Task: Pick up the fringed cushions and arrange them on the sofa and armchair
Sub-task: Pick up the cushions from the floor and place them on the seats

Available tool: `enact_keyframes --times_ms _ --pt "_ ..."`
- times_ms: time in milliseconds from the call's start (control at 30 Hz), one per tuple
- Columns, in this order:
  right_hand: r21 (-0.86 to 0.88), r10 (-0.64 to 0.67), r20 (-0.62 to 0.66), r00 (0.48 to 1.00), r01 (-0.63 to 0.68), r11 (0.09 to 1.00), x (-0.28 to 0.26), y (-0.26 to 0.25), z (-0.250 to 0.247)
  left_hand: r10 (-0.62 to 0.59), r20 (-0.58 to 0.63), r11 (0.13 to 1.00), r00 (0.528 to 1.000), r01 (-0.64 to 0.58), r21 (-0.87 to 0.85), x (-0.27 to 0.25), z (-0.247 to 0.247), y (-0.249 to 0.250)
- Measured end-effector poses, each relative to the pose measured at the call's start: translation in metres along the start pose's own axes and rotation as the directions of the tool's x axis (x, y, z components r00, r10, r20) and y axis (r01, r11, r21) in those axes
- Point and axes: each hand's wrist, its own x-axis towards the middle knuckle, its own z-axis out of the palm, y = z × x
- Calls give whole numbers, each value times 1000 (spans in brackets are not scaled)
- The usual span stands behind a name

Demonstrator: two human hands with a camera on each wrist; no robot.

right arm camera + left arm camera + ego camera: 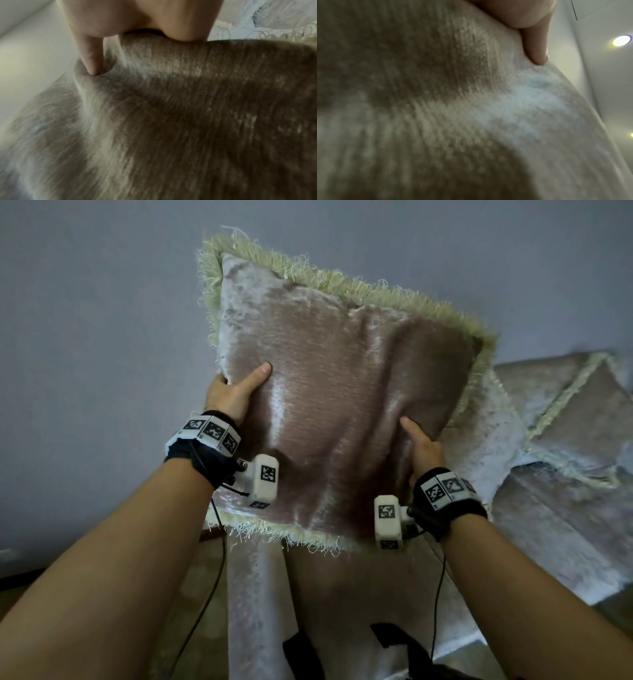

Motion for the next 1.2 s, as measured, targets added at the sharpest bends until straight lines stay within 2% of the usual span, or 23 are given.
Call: enact_keyframes --times_ms 100,233,300,467,567,767,900,1000,1200 --pt "17 36 -36 999 -35 999 44 1 1 -11 -8 1000 1000 11 -15 25 29 -5" --pt "58 133 1 991 -133 989 125 14 -14 -10 -48 1000 999 9 -20 46 77 -14" --pt "72 140 30 990 -142 987 156 13 -23 -15 -80 1000 997 14 -19 55 104 -19" --pt "-4 277 179 944 -281 960 218 10 -47 -42 -154 995 987 55 80 73 166 -42" --pt "-78 360 158 920 -352 933 252 27 -57 -64 -184 982 981 95 163 77 186 -65" --pt "-112 515 190 836 -503 857 274 51 -51 -89 -258 945 962 163 282 95 197 -97" --pt "-81 527 195 827 -522 849 281 76 -42 -75 -251 914 965 168 370 115 196 -123" --pt "-61 550 233 802 -553 831 286 101 -36 -55 -210 887 976 144 438 134 190 -149" --pt "69 587 339 735 -642 764 292 142 -22 -150 -194 885 970 219 411 167 183 -204"
